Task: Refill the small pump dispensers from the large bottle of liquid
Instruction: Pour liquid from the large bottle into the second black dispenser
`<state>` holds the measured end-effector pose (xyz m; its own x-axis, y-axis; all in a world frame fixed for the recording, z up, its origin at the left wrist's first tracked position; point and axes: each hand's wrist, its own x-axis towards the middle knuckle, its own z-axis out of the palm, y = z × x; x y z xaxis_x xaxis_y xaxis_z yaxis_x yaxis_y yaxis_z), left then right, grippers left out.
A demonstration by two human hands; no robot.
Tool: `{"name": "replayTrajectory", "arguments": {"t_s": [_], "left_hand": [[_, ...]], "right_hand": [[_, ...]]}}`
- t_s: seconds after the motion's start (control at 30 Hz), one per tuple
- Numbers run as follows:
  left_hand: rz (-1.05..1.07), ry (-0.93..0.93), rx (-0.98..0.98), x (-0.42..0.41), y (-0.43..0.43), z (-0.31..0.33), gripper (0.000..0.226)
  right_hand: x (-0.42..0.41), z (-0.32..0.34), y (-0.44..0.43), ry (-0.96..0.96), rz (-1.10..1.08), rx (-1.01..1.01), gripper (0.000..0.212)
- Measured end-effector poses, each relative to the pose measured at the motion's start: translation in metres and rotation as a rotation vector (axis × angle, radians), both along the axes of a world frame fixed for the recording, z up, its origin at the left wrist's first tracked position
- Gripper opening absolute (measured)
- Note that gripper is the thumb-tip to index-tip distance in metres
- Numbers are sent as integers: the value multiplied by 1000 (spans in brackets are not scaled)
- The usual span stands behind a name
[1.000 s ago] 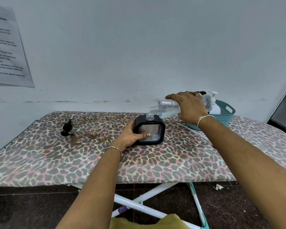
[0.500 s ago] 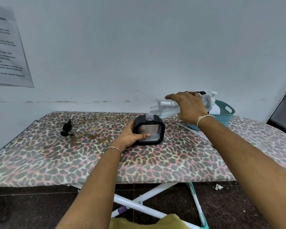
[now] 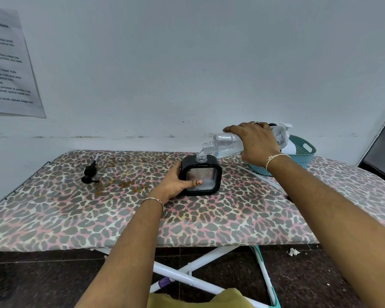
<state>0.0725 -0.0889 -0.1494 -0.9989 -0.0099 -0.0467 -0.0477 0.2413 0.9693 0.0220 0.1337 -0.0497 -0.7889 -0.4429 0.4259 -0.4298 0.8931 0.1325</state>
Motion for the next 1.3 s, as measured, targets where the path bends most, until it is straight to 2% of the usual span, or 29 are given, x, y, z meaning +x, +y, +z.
{"name": "replayTrajectory", "arguments": {"t_s": [1.3], "left_hand": [[0, -5, 21, -3, -1, -4, 82]], "right_hand": [[-1, 2, 4, 17, -5, -3, 74]]}}
